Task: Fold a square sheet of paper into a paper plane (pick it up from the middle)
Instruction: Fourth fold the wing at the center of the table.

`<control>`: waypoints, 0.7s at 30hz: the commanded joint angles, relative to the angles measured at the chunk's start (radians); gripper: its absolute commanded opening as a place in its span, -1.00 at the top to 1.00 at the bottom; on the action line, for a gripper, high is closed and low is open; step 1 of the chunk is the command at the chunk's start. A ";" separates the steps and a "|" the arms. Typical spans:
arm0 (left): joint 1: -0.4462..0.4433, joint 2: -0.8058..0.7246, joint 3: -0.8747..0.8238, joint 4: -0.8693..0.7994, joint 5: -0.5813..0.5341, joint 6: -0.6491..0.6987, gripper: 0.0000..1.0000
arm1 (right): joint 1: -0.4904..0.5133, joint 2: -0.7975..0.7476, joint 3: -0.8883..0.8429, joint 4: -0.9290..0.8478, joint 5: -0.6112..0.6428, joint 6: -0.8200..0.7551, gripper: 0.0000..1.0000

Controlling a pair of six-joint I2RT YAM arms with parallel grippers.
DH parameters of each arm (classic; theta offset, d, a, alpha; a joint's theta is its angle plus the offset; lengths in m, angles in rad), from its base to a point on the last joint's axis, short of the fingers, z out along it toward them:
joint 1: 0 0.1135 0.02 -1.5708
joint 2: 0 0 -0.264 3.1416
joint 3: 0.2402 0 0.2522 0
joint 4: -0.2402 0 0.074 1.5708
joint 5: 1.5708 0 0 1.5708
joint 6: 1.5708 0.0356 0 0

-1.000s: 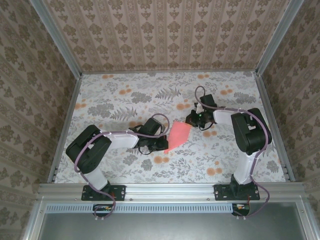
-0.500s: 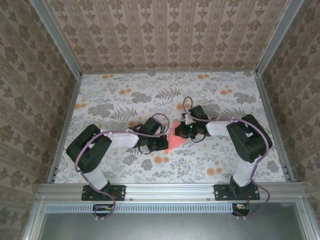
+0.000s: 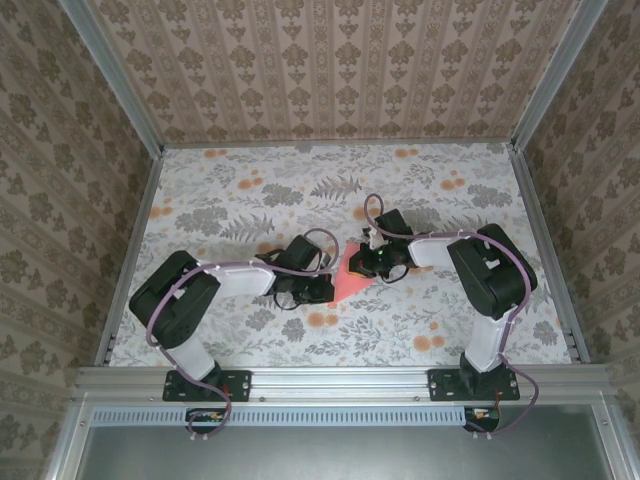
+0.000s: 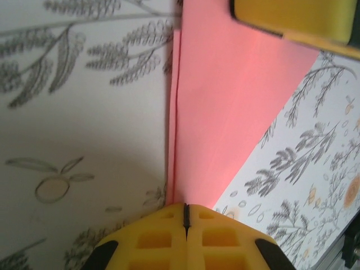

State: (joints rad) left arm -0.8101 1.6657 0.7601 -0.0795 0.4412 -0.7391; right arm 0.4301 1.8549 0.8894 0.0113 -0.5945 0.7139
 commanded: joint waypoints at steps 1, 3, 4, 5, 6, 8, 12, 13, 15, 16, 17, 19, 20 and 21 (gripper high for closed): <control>-0.004 -0.034 -0.053 -0.147 0.043 0.043 1.00 | 0.000 0.059 0.000 -0.113 0.119 -0.008 1.00; -0.007 -0.048 -0.063 -0.151 0.054 0.050 1.00 | 0.000 0.058 0.000 -0.118 0.121 -0.009 1.00; -0.010 -0.056 -0.066 -0.157 0.057 0.056 1.00 | 0.000 0.057 0.000 -0.120 0.120 -0.011 1.00; -0.010 -0.066 -0.063 -0.166 0.057 0.065 1.00 | -0.001 0.054 0.000 -0.121 0.121 -0.011 1.00; -0.011 -0.078 -0.059 -0.175 0.055 0.075 1.00 | 0.000 0.052 -0.001 -0.123 0.118 -0.011 1.00; -0.008 -0.105 -0.035 -0.198 0.040 0.095 1.00 | 0.000 0.044 -0.001 -0.122 0.111 -0.013 1.00; 0.007 -0.164 0.013 -0.194 -0.005 0.094 0.98 | 0.000 0.003 0.020 -0.109 0.074 -0.002 1.00; 0.013 -0.177 0.023 -0.188 -0.023 0.086 0.90 | -0.001 -0.016 0.029 -0.108 0.062 0.006 1.00; 0.027 -0.202 0.034 -0.177 -0.062 0.071 0.72 | 0.000 -0.064 0.043 -0.108 0.054 0.026 0.89; 0.038 -0.216 0.035 -0.172 -0.083 0.062 0.60 | -0.001 -0.097 0.042 -0.104 0.057 0.038 0.74; 0.049 -0.230 0.033 -0.165 -0.107 0.052 0.50 | 0.000 -0.131 0.041 -0.105 0.073 0.049 0.57; 0.077 -0.255 0.021 -0.154 -0.144 0.036 0.33 | -0.001 -0.194 0.032 -0.125 0.128 0.069 0.28; 0.095 -0.266 0.013 -0.149 -0.159 0.027 0.20 | -0.002 -0.225 0.024 -0.141 0.166 0.081 0.14; 0.111 -0.276 0.005 -0.141 -0.171 0.022 0.10 | -0.002 -0.247 0.015 -0.156 0.198 0.092 0.04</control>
State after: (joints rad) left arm -0.7330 1.4239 0.7712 -0.2283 0.3500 -0.6930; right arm 0.4301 1.6981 0.9096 -0.0929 -0.5018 0.7670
